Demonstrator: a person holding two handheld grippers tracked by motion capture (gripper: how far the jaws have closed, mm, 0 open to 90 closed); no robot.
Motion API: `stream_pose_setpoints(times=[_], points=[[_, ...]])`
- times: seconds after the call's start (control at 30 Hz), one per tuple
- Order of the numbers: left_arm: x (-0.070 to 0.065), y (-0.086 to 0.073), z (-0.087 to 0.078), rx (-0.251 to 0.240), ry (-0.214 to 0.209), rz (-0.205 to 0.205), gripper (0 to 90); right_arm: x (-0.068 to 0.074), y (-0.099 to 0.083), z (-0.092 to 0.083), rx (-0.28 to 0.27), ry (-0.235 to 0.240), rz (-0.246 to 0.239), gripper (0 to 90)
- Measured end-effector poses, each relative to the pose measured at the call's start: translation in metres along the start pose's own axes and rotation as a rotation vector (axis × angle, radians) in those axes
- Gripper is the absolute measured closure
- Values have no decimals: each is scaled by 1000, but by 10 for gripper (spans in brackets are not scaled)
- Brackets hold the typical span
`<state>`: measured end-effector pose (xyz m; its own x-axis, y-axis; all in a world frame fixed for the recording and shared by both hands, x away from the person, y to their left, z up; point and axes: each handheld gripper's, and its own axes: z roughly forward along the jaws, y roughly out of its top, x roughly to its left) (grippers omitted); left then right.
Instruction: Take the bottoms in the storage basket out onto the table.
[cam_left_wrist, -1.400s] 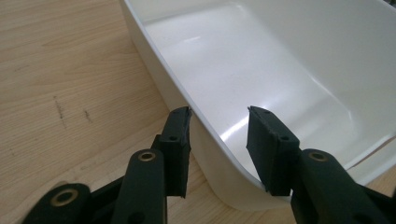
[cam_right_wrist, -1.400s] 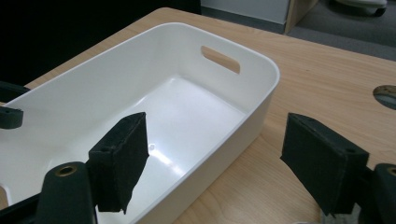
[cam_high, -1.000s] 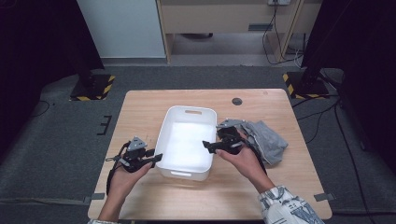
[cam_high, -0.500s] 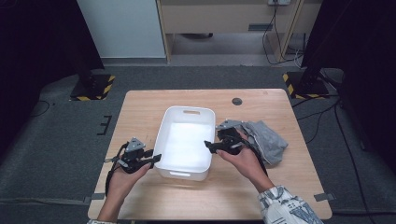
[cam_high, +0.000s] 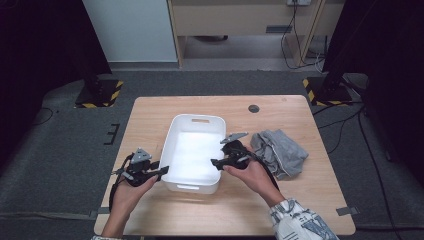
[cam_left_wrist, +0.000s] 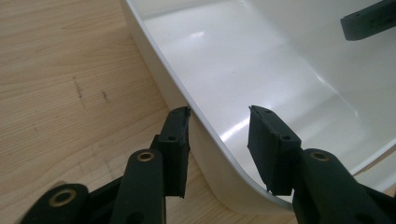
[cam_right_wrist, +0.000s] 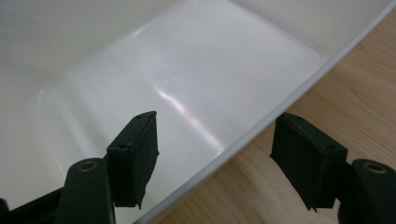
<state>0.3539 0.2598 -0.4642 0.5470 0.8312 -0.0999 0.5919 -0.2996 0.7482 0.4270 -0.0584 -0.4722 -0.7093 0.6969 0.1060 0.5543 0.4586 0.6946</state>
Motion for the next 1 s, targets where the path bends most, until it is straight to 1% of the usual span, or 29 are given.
stream_pose_setpoints(times=[0.07,0.13,0.2,0.23,0.33,0.43,0.53,0.57,0.63,0.8,1.0], points=[[2,-2,-3,4,20,4,580,2,4,5,-4,3,-6,311],[4,-4,-7,-1,32,-7,579,6,7,9,-4,-1,-16,306],[6,-8,-11,-7,55,-12,598,12,10,13,1,-1,-30,300],[8,-9,-13,-9,60,-18,603,15,11,15,3,-1,-39,299],[13,-14,-18,-17,66,-34,609,22,14,19,-2,4,-53,296],[19,-17,-21,-26,71,-53,625,27,15,22,-13,17,-56,296],[21,-18,-20,-18,74,-51,635,29,15,23,-15,18,-63,291],[21,-19,-18,-11,78,-45,634,30,16,24,-15,19,-61,289],[21,-19,-18,-7,78,-47,625,30,17,26,-17,17,-56,288],[23,-20,-20,-11,79,-57,632,32,19,28,-20,22,-52,282],[23,-21,-20,-12,83,-56,634,32,20,27,-25,29,-46,280]])
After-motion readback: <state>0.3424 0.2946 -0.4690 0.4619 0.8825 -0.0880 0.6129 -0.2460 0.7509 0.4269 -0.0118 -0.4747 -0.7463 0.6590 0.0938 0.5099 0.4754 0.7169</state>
